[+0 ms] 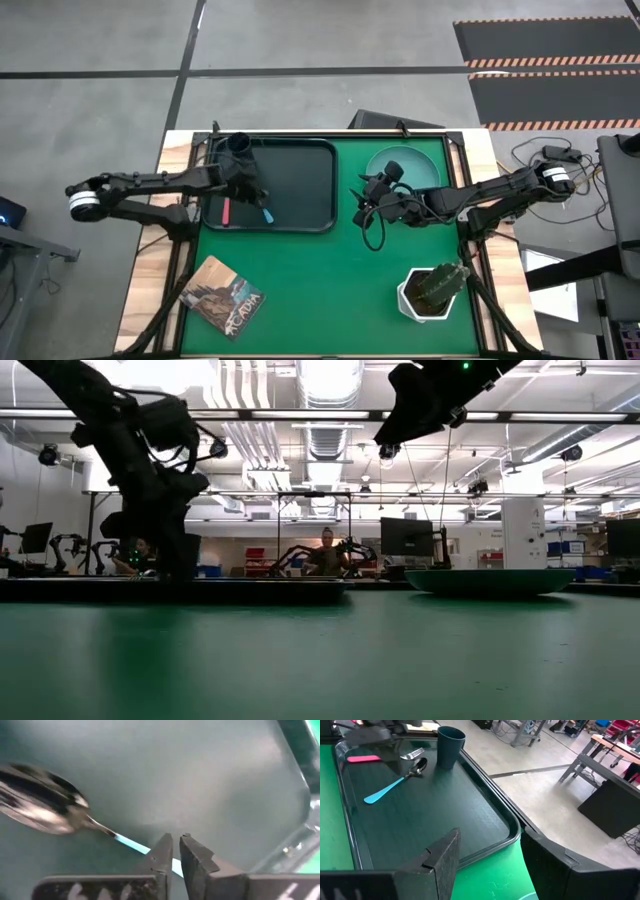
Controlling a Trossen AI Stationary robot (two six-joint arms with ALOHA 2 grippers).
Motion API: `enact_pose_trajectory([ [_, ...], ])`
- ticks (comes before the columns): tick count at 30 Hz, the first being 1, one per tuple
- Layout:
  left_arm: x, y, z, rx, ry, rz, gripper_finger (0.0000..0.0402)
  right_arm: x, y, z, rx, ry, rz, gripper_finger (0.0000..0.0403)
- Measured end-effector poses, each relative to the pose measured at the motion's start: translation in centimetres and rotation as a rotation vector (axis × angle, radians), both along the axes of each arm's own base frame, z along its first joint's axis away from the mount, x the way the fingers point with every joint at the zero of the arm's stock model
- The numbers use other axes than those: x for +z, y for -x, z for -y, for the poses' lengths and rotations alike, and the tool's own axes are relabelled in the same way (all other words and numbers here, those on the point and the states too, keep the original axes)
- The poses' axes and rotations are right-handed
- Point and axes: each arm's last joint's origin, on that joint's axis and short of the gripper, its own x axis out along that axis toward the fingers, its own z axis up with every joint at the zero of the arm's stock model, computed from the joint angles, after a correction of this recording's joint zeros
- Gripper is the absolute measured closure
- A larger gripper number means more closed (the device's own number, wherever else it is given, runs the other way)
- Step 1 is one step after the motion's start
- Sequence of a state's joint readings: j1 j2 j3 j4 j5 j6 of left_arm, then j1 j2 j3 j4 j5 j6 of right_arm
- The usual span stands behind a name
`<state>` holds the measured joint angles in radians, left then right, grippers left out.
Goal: Pick and place plate/cup/fork/spoon on tray
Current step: Put the blue spoon on the black serving tray to the right of the pink fork
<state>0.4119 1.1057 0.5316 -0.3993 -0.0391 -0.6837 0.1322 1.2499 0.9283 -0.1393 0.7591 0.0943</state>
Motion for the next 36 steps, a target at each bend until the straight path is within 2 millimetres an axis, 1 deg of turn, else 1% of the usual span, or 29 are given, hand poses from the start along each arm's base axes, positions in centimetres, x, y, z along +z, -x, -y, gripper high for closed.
enact_pose_trajectory([
  [3, 0.0, -0.7, 1.7, -0.012, -0.003, 0.005, 0.0398, -0.1, 0.0, 0.0, 0.0, 0.001, -0.006, 0.0206],
  [6, 0.1, -1.1, 3.1, -0.004, -0.009, 0.011, 0.04, 0.0, 0.0, 0.0, 0.0, 0.001, -0.006, 0.0206],
  [10, -0.1, -1.5, 4.6, 0.021, -0.039, 0.015, 0.0401, 0.0, 0.0, 0.0, 0.0, 0.001, -0.005, 0.0206],
  [12, -0.4, -1.8, 5.1, 0.002, -0.045, 0.007, 0.0401, 0.0, 0.0, 0.0, 0.0, 0.001, -0.005, 0.0207],
  [15, -1.4, -2.8, 5.5, -0.022, -0.046, -0.008, 0.0401, 0.0, 0.0, 0.0, -0.001, 0.0, -0.005, 0.0206],
  [20, -3.7, -3.6, 5.5, -0.027, -0.049, -0.127, 0.0401, 0.0, 0.0, 0.0, -0.001, -0.001, -0.004, 0.0207],
  [23, -4.1, -4.1, 5.4, -0.028, -0.047, -0.135, 0.0401, 0.0, 0.0, 0.0, -0.001, -0.001, -0.004, 0.0206],
  [28, -3.9, -3.8, 5.5, -0.036, -0.033, -0.142, 0.0402, -0.1, 0.0, 0.0, -0.001, -0.001, -0.005, 0.0207],
  [31, -3.5, -3.0, 5.6, -0.042, -0.021, -0.172, 0.0402, -0.1, 0.1, 0.0, -0.001, 0.0, -0.013, 0.0207],
  [36, -3.0, -1.2, 5.8, -0.058, -0.003, -0.278, 0.0402, -0.1, 0.1, 0.0, -0.001, 0.001, -0.014, 0.0207],
])
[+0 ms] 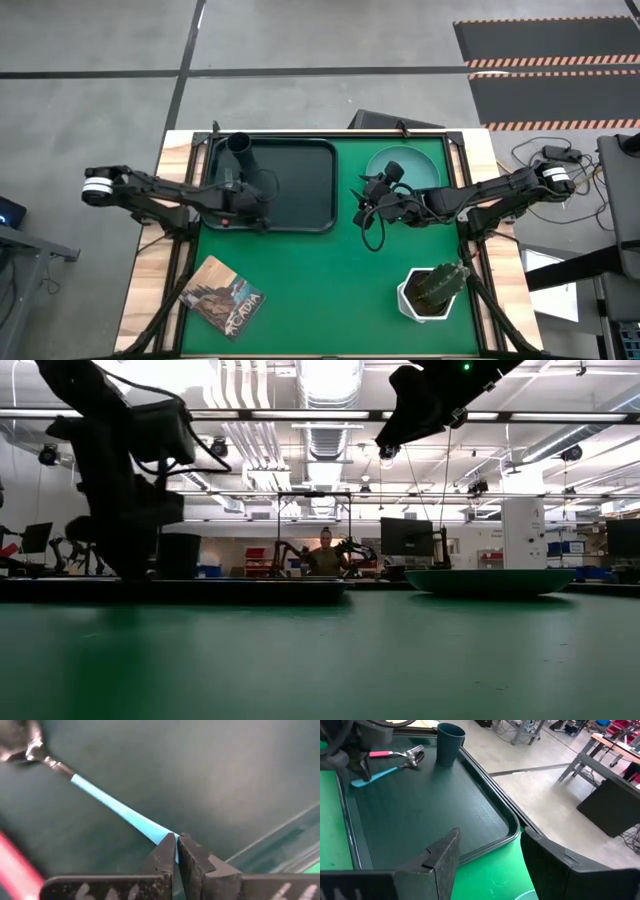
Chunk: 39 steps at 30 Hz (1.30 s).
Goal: Pick and place plate/cup/fork/spoon on tray
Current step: Put the blue spoon on the black serving tray to the right of the pink fork
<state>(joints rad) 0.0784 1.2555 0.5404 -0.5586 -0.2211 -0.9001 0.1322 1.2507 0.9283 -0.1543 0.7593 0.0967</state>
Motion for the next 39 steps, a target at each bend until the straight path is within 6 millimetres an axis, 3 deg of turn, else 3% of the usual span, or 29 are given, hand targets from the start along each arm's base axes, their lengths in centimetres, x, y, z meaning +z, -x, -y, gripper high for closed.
enact_pose_trajectory([
  [7, 1.3, 2.6, 0.3, -0.053, 0.017, -0.112, 0.0401, 0.0, 0.0, 0.0, 0.0, 0.0, -0.002, 0.0207],
  [11, 2.2, 3.3, 0.3, -0.057, -0.002, -0.071, 0.0401, 0.0, 0.0, 0.0, 0.0, 0.0, 0.002, 0.0207],
  [19, 3.1, 3.3, -0.5, 0.153, -0.205, 0.059, 0.0401, 0.0, 0.0, 0.0, 0.0, -0.001, 0.002, 0.0207],
  [30, 2.1, 2.9, -3.9, 0.285, -0.348, -0.033, 0.0401, 0.0, 0.0, 0.0, 0.007, 0.012, -0.008, 0.0207],
  [39, -0.5, 2.3, -6.3, 0.296, -0.368, -0.109, 0.0401, 0.0, 0.0, 0.0, 0.012, 0.02, -0.016, 0.0207],
])
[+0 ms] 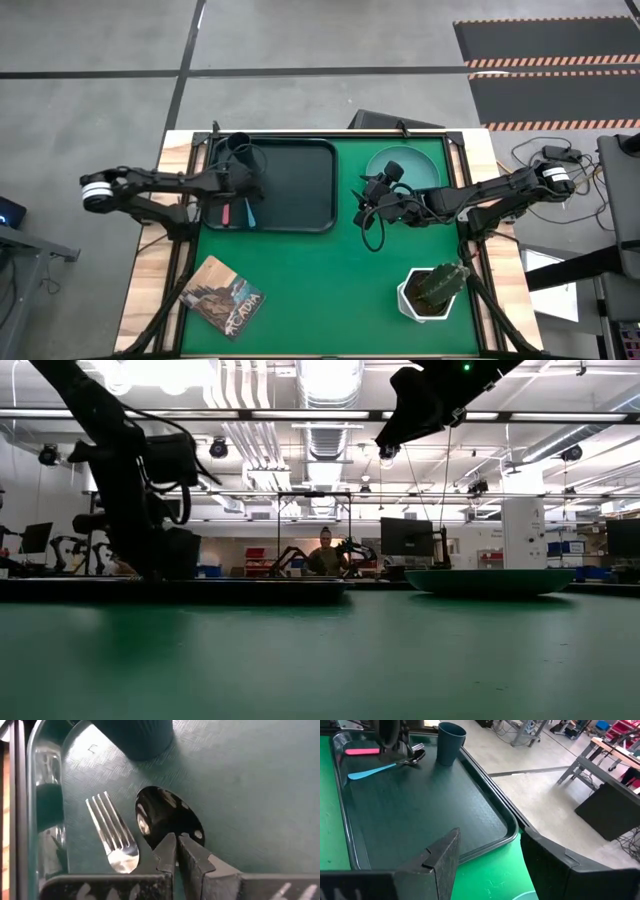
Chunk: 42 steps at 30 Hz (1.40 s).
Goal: Pick and place plate/cup/fork/spoon on tray
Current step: Put the blue spoon on the black serving tray to the right of the pink fork
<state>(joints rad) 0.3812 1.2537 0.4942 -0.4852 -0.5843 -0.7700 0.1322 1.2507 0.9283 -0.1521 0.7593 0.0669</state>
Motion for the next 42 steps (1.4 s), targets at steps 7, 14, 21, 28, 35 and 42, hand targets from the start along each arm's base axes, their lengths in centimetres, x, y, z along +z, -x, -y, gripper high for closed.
enact_pose_trajectory([
  [7, -0.8, -0.8, -0.5, -0.007, -0.023, -0.015, 0.0401, 0.0, 0.0, 0.0, 0.0, 0.0, -0.001, 0.0207],
  [14, -1.1, -1.2, -0.6, -0.011, -0.031, -0.003, 0.0401, 0.0, 0.0, 0.0, 0.0, 0.0, -0.001, 0.0207],
  [21, -0.9, -1.6, -0.8, -0.029, -0.049, 0.039, 0.0401, 0.0, 0.0, 0.0, 0.0, 0.0, 0.0, 0.0207],
  [28, -0.8, -1.9, -0.9, -0.048, -0.039, 0.059, 0.0401, 0.0, 0.0, 0.0, 0.0, 0.0, 0.0, 0.0207],
  [35, -0.2, -1.9, -0.9, -0.061, -0.073, 0.047, 0.0401, 0.0, 0.0, 0.0, 0.0, 0.0, -0.003, 0.0207],
  [42, -0.9, -1.6, -1.0, -0.038, -0.107, 0.002, 0.0402, -0.1, 0.1, 0.0, -0.002, -0.001, -0.009, 0.0207],
])
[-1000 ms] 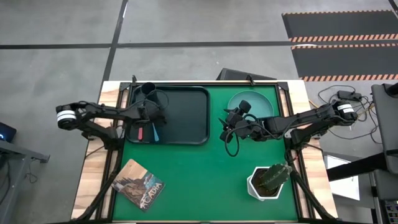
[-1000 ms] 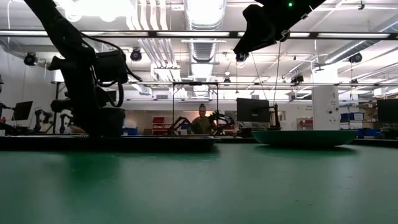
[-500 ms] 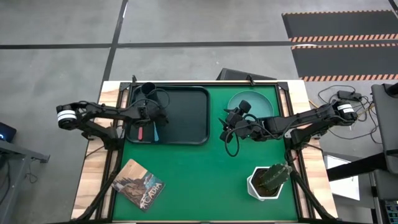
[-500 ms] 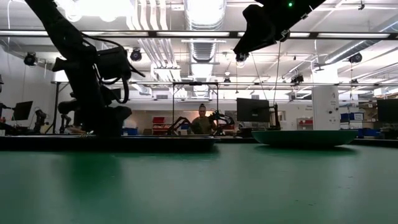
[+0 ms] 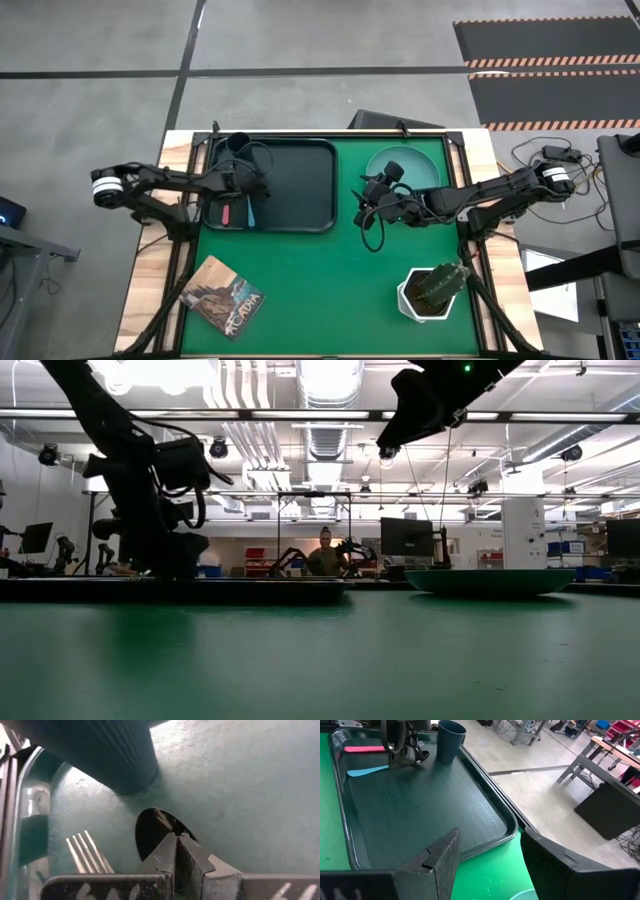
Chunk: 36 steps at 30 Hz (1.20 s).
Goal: Pick and place plate/cup/fork/spoon on tray
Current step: Put the blue spoon on the black serving tray to the right of the pink fork
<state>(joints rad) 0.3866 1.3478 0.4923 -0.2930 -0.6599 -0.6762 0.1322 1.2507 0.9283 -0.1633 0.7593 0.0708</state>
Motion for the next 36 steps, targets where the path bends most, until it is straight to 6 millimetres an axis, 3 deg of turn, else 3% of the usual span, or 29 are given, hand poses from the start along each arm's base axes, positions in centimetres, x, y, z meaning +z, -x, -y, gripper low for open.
enact_pose_trajectory([
  [7, -0.84, -0.54, -0.18, 0.01, 0.019, 0.015, 0.0402, -0.05, 0.04, 0.0, 0.0, 0.001, -0.007, 0.0207],
  [36, -0.48, -0.91, -0.32, 0.049, 0.017, 0.064, 0.0402, -0.12, 0.08, 0.01, -0.003, -0.002, -0.012, 0.0207],
])
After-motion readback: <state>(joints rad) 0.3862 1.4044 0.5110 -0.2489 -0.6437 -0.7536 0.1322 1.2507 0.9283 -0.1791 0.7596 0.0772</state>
